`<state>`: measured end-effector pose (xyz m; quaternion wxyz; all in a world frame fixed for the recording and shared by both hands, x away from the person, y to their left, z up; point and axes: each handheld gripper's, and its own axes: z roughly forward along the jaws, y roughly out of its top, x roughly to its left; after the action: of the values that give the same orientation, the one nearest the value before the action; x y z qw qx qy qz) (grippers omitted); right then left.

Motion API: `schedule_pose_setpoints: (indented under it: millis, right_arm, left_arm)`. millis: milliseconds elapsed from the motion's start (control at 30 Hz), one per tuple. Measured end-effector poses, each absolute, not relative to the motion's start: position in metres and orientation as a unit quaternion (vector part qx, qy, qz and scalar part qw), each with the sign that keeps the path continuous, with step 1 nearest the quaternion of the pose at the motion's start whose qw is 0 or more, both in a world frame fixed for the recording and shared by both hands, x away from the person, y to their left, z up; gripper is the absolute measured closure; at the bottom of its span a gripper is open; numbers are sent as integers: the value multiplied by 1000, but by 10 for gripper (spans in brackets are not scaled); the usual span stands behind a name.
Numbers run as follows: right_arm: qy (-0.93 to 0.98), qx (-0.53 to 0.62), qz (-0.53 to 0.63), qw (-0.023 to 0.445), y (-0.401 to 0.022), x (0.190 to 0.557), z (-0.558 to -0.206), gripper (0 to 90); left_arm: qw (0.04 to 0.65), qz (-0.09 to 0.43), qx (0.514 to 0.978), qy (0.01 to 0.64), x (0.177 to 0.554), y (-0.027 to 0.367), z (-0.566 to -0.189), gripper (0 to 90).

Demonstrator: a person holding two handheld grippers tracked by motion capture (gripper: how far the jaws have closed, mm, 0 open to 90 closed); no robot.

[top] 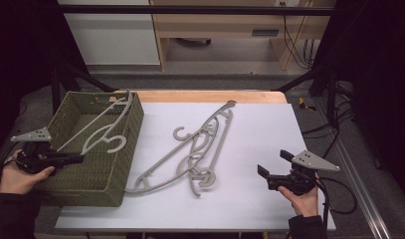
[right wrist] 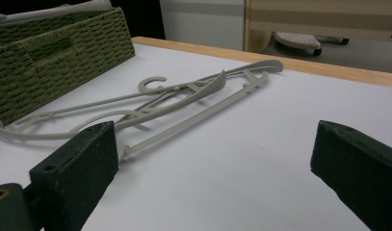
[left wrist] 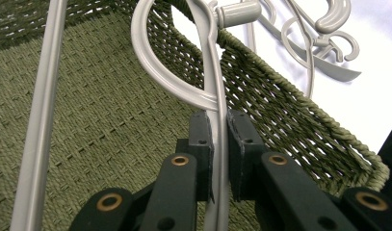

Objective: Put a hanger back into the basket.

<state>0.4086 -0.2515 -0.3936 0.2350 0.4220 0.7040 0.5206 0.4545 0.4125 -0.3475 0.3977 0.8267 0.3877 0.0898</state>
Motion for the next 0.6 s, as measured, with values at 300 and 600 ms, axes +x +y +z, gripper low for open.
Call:
schedule_pose_setpoints:
  millis: [300,600]
  right_arm:
    - [704,422,520,234,-251,409,-394,32]
    - [708,421,517,233,-250,410,-396,31]
  left_arm:
    - [399,73,822,399,461,420,-360,815]
    - [376,61,831,405,464,417,-372,812]
